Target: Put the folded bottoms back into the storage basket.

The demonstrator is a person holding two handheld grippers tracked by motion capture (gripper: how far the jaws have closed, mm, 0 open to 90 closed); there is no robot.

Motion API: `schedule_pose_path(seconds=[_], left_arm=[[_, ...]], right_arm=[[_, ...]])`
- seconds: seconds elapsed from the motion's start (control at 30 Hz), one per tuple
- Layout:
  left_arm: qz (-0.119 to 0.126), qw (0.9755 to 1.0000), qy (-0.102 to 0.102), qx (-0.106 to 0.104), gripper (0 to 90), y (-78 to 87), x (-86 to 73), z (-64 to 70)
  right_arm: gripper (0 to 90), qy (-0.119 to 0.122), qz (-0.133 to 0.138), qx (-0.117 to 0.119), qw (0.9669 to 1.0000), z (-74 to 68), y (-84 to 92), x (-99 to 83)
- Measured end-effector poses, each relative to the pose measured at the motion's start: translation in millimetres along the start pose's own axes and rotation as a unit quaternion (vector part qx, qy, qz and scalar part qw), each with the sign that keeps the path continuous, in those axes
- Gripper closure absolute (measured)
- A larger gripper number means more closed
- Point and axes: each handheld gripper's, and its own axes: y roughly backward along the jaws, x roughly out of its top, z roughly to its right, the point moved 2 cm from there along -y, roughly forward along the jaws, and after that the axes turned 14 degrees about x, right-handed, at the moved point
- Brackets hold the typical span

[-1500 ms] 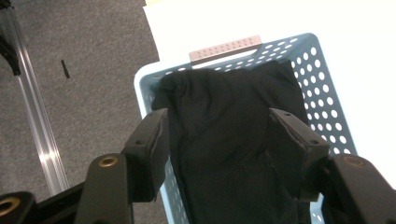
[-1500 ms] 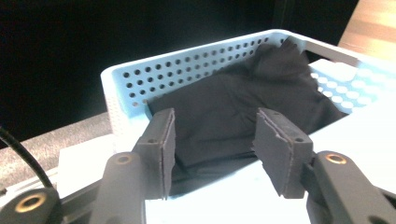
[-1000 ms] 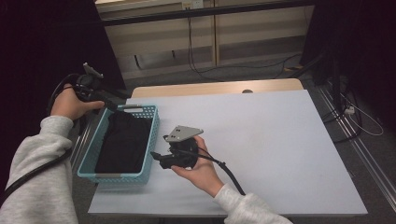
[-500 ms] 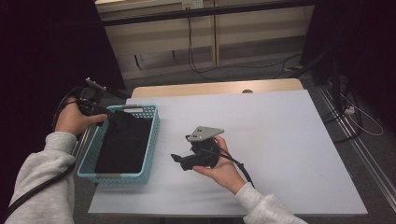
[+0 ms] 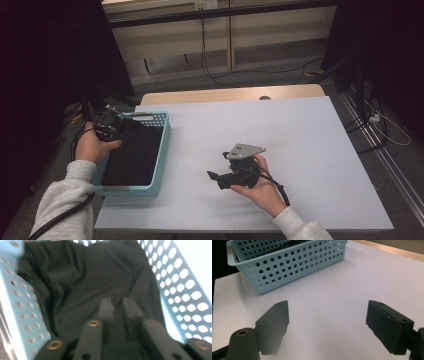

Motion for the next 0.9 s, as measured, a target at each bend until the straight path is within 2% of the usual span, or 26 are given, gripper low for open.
schedule_pose_path(seconds=[0.07, 0.13, 0.23, 0.27, 0.37, 0.4, 0.5, 0.57, 0.7, 0.83, 0.9], left_arm=[[-0.004, 1.0, 0.006, -0.004, 84.9, -10.3, -5.7, 2.1], [-0.011, 0.9999, -0.003, 0.001, 86.1, -21.1, -10.3, 3.6], [-0.024, 0.9996, 0.012, -0.002, 87.4, -39.4, -17.5, 6.1], [-0.034, 0.9994, 0.01, -0.002, 87.7, -45.0, -19.7, 5.2], [-0.041, 0.9989, 0.024, -0.002, 88.4, -57.5, -24.2, 2.6], [-0.036, 0.9987, 0.035, -0.007, 89.2, -58.7, -24.2, 2.2], [-0.035, 0.9989, 0.033, -0.001, 89.9, -59.2, -22.3, 1.3], [-0.054, 0.9978, 0.038, -0.003, 90.0, -59.6, -23.0, 1.3], [-0.056, 0.9978, 0.035, -0.006, 90.0, -57.7, -29.4, 0.8], [-0.067, 0.9965, 0.042, -0.025, 90.0, -52.8, -36.8, 2.2], [-0.072, 0.9965, 0.032, -0.029, 90.0, -50.3, -38.6, 4.0]], right_arm=[[18.3, 0.001, -0.003, -0.005, 1.0, 1.6, 5.4, -3.3], [18.3, -0.003, 0.002, -0.008, 1.0, 3.7, 10.7, -5.3], [18.2, -0.012, 0.011, -0.009, 0.9998, 7.7, 17.2, -7.5], [18.1, -0.012, 0.01, -0.01, 0.9998, 8.8, 18.8, -8.5], [17.3, -0.012, 0.007, -0.011, 0.9998, 11.9, 22.1, -12.2], [17.2, -0.014, 0.006, -0.012, 0.9998, 12.8, 23.0, -13.7], [16.7, -0.013, -0.002, -0.012, 0.9998, 15.9, 23.2, -17.7], [16.6, -0.019, -0.005, -0.009, 0.9998, 17.7, 22.2, -19.7], [16.6, -0.016, -0.009, -0.006, 0.9998, 15.9, 21.6, -21.3], [16.6, -0.013, -0.011, -0.004, 0.9998, 15.0, 21.5, -22.1], [16.6, -0.013, -0.012, -0.004, 0.9998, 14.9, 21.1, -22.5]])
